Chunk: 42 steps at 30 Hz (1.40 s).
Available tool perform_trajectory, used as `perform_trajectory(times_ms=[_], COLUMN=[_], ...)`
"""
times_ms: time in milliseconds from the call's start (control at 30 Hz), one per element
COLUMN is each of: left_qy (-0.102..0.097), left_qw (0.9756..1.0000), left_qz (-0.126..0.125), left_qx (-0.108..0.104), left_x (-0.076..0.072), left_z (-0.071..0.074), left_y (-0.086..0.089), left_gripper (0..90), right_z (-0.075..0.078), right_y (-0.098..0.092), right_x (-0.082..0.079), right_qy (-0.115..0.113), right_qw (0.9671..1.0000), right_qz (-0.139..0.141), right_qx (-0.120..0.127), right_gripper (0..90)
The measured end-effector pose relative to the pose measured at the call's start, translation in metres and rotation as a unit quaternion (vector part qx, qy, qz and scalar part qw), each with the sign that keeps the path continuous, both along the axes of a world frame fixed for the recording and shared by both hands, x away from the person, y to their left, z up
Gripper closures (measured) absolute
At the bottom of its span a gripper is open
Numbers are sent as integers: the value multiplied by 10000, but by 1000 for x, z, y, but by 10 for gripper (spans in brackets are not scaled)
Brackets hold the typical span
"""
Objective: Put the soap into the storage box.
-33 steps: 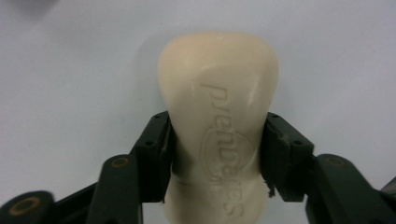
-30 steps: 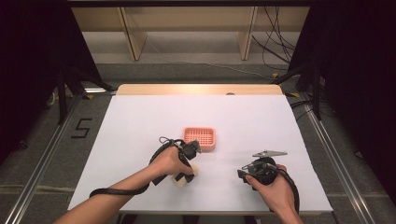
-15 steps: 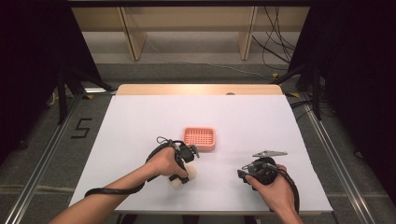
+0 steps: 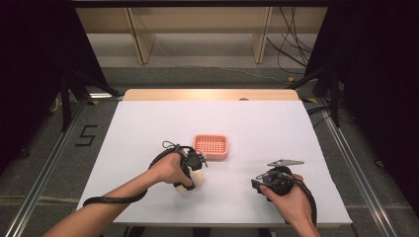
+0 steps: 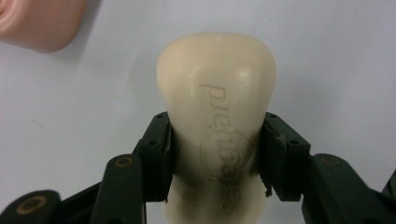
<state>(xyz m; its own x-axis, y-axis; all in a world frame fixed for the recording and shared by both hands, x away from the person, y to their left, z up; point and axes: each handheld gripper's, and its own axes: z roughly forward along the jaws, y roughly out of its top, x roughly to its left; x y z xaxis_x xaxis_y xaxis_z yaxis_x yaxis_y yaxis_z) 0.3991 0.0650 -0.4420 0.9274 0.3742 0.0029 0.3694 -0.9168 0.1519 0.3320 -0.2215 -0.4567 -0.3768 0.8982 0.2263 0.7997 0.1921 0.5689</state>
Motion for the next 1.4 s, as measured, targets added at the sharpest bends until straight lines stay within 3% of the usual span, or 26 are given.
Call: perform_trajectory(times_ms=[200, 600, 633, 767, 800, 967, 1400], left_qy=[-254, -436, -497, -524, -536, -519, -605], left_qw=[9995, 9985, 9980, 9979, 9978, 9977, 9966], left_qz=[-167, -342, -397, -388, -390, -446, -557], left_qx=[94, 15, 30, 16, 7, -8, -44], left_x=[2, 8, 10, 11, 12, 15, 22], left_z=[5, 12, 12, 13, 13, 14, 19], left_y=[2, 3, 3, 3, 3, 2, 1], left_gripper=[495, 496, 496, 496, 496, 496, 496], right_z=[0, -1, -1, 0, -1, 0, -1], right_y=[0, 0, -1, 0, -1, 1, -2], right_x=[0, -1, 0, -1, 0, -2, 0], right_qy=[5, 16, 6, 19, -66, 139, 47], right_qw=[10000, 10000, 9999, 10000, 10000, 9998, 10000], right_qz=[-18, -36, -22, 0, 23, -103, 37], right_qx=[-10, -12, -110, -20, -18, 57, 1], right_gripper=[518, 514, 513, 512, 512, 512, 512])
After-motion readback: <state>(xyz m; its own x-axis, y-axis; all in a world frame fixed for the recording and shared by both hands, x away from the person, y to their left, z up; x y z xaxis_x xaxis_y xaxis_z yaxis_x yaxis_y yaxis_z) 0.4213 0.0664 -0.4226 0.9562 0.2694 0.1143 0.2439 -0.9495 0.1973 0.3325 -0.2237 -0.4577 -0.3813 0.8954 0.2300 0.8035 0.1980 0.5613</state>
